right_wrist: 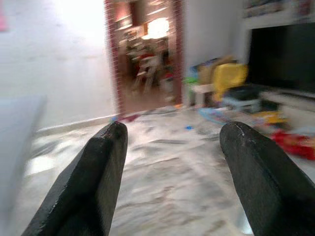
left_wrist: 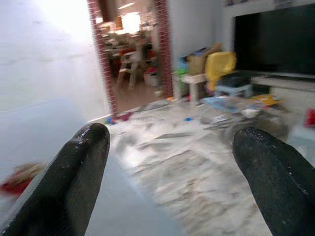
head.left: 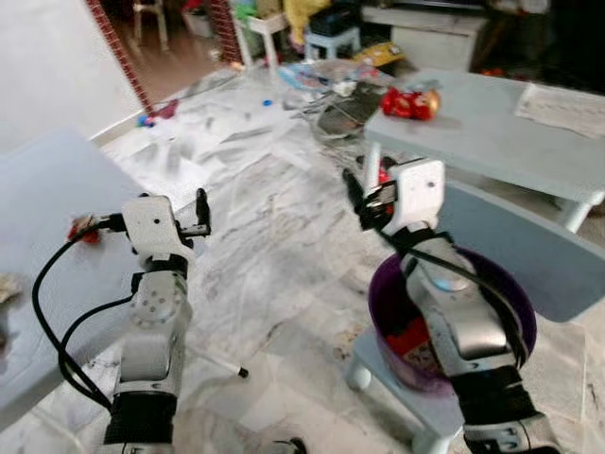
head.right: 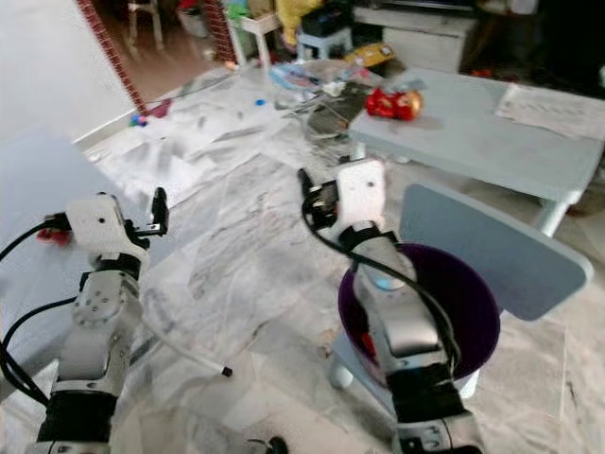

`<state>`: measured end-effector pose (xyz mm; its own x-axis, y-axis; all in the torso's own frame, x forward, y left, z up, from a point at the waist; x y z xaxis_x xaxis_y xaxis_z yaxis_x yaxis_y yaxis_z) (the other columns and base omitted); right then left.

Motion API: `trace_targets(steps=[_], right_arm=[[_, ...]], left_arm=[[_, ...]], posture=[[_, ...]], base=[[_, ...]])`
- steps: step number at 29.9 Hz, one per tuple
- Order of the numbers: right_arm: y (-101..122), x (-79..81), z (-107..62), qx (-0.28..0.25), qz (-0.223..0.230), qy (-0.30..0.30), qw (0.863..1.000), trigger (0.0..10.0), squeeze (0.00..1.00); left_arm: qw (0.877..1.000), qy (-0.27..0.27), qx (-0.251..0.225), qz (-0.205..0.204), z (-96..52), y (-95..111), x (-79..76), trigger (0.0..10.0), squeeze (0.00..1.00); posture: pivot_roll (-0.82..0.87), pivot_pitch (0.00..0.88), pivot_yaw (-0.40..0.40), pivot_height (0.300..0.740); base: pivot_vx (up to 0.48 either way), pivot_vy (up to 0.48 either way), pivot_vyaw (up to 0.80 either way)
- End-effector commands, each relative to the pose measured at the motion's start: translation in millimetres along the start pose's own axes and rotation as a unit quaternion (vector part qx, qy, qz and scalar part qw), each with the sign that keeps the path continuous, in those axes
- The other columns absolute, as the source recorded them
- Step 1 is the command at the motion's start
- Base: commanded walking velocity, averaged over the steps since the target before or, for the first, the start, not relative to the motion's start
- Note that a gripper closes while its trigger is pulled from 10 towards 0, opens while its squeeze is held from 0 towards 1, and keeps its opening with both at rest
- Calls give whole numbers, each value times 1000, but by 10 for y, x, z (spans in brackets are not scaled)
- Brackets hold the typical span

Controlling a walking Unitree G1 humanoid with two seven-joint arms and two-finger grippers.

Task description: Picking trash to rubbish bin

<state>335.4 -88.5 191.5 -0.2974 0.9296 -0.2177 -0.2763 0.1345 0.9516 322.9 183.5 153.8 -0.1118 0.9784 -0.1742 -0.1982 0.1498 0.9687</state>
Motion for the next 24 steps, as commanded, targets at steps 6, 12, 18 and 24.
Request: trace_targets(steps=[6, 12, 18, 24], right_arm=[[109, 115, 41, -24, 5, 33, 999, 10000, 0], [143, 151, 43, -34, 2, 49, 998, 10000, 0], [164, 127, 49, -37, -3, 56, 998, 10000, 0], [185, 99, 56, -37, -10, 68, 997, 10000, 0]], left_arm=[[999, 36, 12, 8, 7, 42, 80, 10000, 0], [1000, 18, 9, 6, 5, 43, 73, 10000, 0], [999, 30, 14, 5, -33, 5, 31, 10000, 0], [999, 48, 8, -4, -38, -24, -14, 10000, 0]], posture=[[-33, 54, 107, 740], [-33, 55, 108, 740], [-42, 49, 79, 740], [-69, 35, 36, 740]], base=[[0, 0, 786], [0, 0, 781], [0, 0, 739], [0, 0, 437]])
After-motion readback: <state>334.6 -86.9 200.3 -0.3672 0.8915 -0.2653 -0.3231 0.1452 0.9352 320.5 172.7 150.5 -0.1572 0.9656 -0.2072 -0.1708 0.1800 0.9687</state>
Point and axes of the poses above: a point about 5 cm out from each wrist's last joint towards the gripper, its own z axis pointing out of the wrist towards the gripper, its own y axis along the axis of the wrist's last joint, x = y × z, the point moved 1 cm from there along z, pointing out of the wrist towards the gripper, and after that the axes turned 10 degrees about -z, right-handed, at the moved point
